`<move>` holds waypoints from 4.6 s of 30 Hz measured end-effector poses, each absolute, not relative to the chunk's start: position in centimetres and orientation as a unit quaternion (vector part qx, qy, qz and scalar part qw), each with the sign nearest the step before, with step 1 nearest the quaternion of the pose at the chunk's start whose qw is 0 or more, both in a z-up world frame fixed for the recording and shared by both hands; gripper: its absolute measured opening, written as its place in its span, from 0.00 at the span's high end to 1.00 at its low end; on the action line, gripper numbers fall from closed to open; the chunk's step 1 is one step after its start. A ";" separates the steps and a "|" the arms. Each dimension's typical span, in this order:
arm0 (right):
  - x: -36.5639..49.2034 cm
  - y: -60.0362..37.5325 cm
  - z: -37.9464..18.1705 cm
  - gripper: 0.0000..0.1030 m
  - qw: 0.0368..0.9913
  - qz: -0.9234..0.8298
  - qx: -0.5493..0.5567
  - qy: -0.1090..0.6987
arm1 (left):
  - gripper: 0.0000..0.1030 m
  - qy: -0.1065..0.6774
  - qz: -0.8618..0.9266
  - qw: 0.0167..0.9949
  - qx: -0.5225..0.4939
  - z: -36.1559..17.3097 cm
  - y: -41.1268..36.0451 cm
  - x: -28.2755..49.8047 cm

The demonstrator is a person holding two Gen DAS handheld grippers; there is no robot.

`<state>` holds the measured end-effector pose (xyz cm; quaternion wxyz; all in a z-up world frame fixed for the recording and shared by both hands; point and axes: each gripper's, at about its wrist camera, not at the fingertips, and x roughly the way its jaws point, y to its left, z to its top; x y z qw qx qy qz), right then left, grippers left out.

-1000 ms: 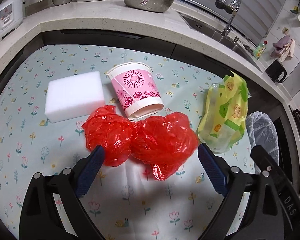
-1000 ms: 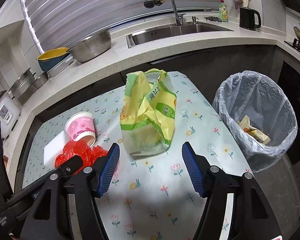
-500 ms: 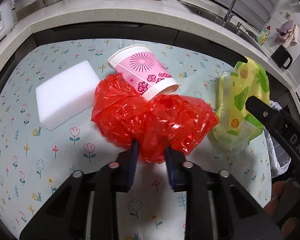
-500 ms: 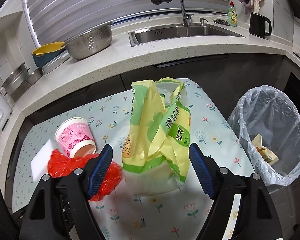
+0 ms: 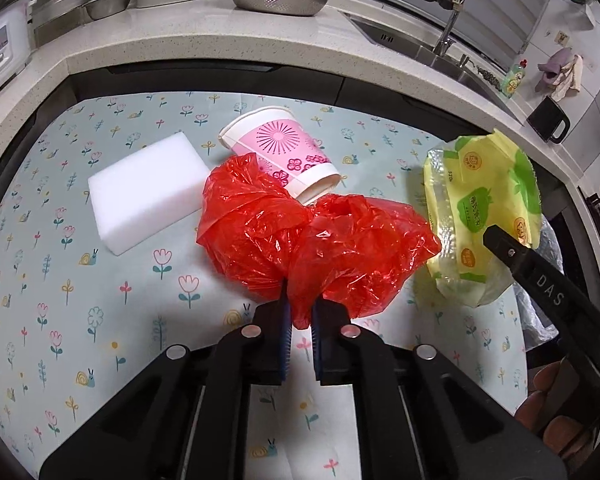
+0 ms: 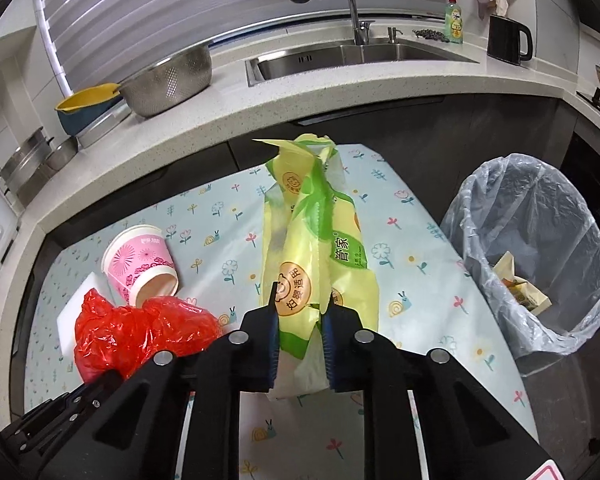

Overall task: Collect trash
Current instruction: 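Grasp the red plastic bags with the left tool while the right tool grasps the yellow-green bag, then carry the red bags and yellow-green bag in both tools over the bin, then open the left tool dropping the red bags while the right tool drops the yellow-green bag, then move both open tools back over the white sponge and pink cup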

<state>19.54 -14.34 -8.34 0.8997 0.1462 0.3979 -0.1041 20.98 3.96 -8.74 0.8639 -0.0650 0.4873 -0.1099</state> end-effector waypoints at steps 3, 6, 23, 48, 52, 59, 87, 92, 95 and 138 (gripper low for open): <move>18.2 -14.6 -7.0 0.87 0.905 -0.107 0.148 0.385 | 0.93 0.482 -0.117 0.866 -0.065 -7.8 3.7 20.1; 16.5 -15.3 -5.5 0.87 0.909 -0.113 0.154 0.370 | 0.93 0.473 -0.126 0.870 -0.065 -6.6 3.3 19.2; 6.7 -21.9 -0.1 0.87 0.919 -0.160 0.180 0.312 | 0.93 0.426 -0.188 0.885 -0.028 -0.7 -2.9 13.4; -1.2 -34.8 -2.6 0.87 0.889 -0.252 0.241 0.297 | 0.92 0.413 -0.296 0.859 0.064 -1.4 -19.8 11.1; -1.2 -36.1 -3.9 0.87 0.882 -0.261 0.250 0.301 | 0.92 0.409 -0.313 0.854 0.079 -2.2 -22.5 12.2; -0.2 -38.0 -5.6 0.87 0.873 -0.274 0.261 0.309 | 0.87 0.412 -0.322 0.848 0.093 -3.9 -26.3 14.7; 8.8 -35.6 -4.8 0.47 0.897 -0.241 0.206 0.309 | 0.41 0.400 -0.253 0.881 0.029 -3.7 -18.6 18.5; 8.2 -34.3 -4.2 0.46 0.899 -0.232 0.204 0.310 | 0.41 0.399 -0.247 0.883 0.023 -3.5 -17.2 18.2; 7.9 -33.3 -3.7 0.45 0.901 -0.227 0.201 0.310 | 0.41 0.396 -0.245 0.885 0.023 -3.1 -16.4 17.8; 11.7 -10.2 -1.1 0.42 0.924 -0.061 0.146 0.348 | 0.22 0.383 -0.100 0.918 -0.006 -2.5 6.6 16.5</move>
